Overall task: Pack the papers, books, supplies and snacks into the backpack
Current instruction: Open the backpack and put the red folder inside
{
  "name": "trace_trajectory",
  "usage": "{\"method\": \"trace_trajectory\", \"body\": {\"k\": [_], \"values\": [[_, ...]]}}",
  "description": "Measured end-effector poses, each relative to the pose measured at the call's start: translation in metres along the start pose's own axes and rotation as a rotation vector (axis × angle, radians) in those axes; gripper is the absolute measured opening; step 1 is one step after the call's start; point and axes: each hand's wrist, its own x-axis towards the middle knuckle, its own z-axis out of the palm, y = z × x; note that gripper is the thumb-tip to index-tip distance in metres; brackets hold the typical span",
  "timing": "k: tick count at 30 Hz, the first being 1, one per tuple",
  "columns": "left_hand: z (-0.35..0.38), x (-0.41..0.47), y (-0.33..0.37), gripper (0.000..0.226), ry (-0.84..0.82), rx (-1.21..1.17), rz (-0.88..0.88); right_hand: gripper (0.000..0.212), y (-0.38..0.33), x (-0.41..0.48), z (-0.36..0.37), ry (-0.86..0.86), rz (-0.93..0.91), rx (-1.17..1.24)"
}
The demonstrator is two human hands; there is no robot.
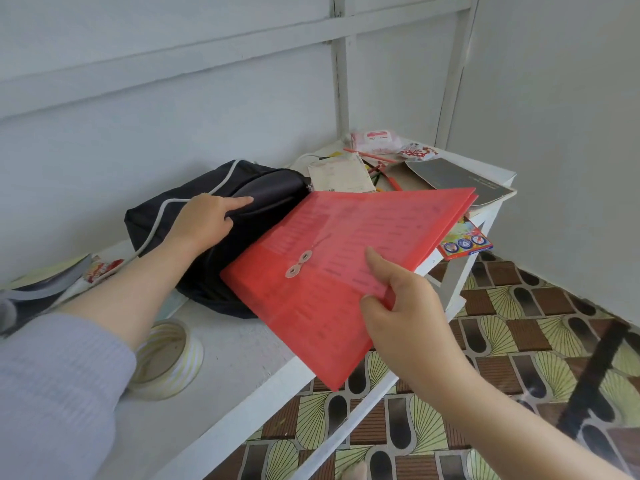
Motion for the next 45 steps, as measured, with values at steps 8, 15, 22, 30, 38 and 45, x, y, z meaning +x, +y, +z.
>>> {"method": "trace_trajectory", "body": {"k": [8, 15, 22, 30, 38, 45], "values": [[0.001, -0.001, -0.004, 0.055, -0.009, -0.005, -0.002, 0.061, 0.009, 0.018, 0.012, -0.002, 0.094, 0.11], [-0.002, -0.001, 0.0, 0.057, -0.047, -0.001, 0.03, 0.061, 0.016, 0.04, 0.036, -0.039, 0.201, 0.201], [0.0, -0.005, -0.002, 0.057, -0.009, -0.022, 0.048, 0.062, 0.012, 0.081, 0.071, -0.171, 0.268, 0.209], [0.002, -0.001, -0.006, 0.055, 0.023, -0.055, 0.107, 0.065, 0.002, 0.131, 0.115, -0.29, 0.346, 0.253], [0.004, 0.004, -0.02, 0.056, -0.018, -0.073, 0.14, 0.07, 0.016, 0.162, 0.15, -0.336, 0.369, 0.277], [0.006, 0.002, -0.02, 0.058, -0.054, -0.087, 0.131, 0.076, 0.009, 0.175, 0.143, -0.529, 0.367, 0.185]]}}
